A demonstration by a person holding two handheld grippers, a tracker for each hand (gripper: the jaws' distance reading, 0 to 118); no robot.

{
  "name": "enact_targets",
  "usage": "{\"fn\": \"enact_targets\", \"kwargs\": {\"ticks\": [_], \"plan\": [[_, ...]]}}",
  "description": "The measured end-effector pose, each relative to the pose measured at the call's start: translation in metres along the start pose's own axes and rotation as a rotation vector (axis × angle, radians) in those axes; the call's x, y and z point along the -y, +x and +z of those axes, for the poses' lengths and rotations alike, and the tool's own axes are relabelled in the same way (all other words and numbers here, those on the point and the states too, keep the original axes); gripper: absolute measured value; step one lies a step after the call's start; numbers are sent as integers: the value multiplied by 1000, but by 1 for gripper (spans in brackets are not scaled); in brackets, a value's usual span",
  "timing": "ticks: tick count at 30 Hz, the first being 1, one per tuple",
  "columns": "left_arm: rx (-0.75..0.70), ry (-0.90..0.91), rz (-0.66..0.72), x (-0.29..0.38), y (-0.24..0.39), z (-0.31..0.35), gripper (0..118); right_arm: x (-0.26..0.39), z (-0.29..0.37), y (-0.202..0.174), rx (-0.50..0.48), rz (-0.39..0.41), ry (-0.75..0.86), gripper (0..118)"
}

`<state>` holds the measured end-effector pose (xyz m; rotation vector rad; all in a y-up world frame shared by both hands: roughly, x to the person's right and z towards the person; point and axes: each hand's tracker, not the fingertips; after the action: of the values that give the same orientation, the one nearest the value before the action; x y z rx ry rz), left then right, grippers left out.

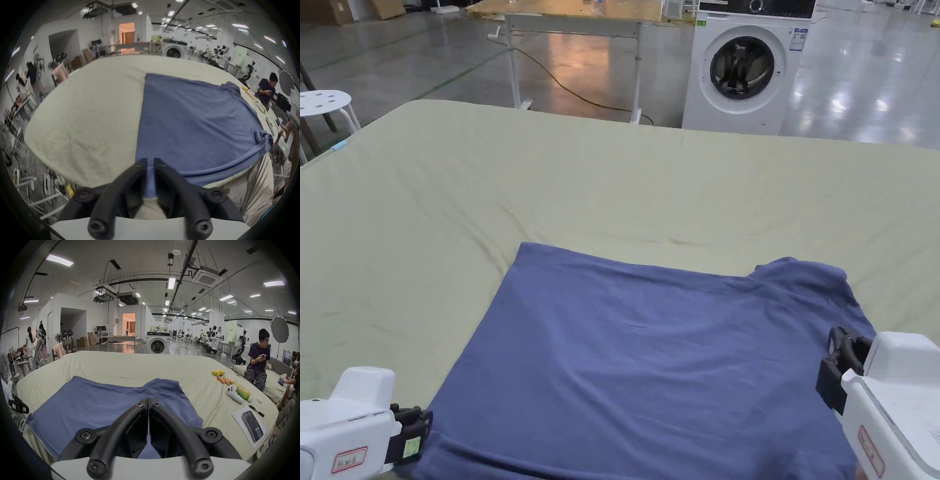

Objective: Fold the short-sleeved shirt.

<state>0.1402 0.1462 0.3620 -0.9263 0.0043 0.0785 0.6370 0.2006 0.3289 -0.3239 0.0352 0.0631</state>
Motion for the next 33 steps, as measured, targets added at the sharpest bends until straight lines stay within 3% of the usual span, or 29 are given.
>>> {"fn": "enact_targets", "kwargs": {"ticks": [2, 3, 6, 8, 11, 14, 15, 16, 17, 20, 22, 27, 33], "plan": [[-30, -50, 20, 1, 4, -8, 57, 2, 1, 1, 1, 9, -10, 0], [-42, -90, 14, 3, 4, -16, 65, 3, 2, 1, 3, 16, -16, 0], [-80, -196, 42, 8, 12, -31, 65, 8, 4, 6, 9, 29, -36, 0], [-89, -122, 35, 10, 21, -29, 64, 11, 6, 11, 17, 28, -52, 0], [-103, -129, -1, 9, 29, -23, 52, 15, 13, 24, 32, 24, -78, 0], [-67, -123, -4, 8, 28, -18, 24, 18, 20, 41, 48, 4, -100, 0], [-61, -119, -5, 8, 28, -16, 4, 18, 22, 47, 53, 1, -113, 0], [-44, -116, -5, 7, 28, -16, 1, 18, 23, 53, 56, 0, -135, 1], [7, -111, 17, 7, 27, -15, 1, 19, 28, 60, 58, -8, -161, 2], [-3, -116, 19, 7, 25, -15, 1, 25, 33, 79, 63, -10, -256, 30], [0, -112, 24, 7, 24, -12, 1, 33, 38, 88, 63, 3, -326, 33], [3, -101, 28, 9, 24, -9, 0, 69, 45, 97, 74, 16, -487, 58], [7, -103, 24, 9, 22, -9, 0, 113, 34, 99, 65, -15, -653, 62]]}}
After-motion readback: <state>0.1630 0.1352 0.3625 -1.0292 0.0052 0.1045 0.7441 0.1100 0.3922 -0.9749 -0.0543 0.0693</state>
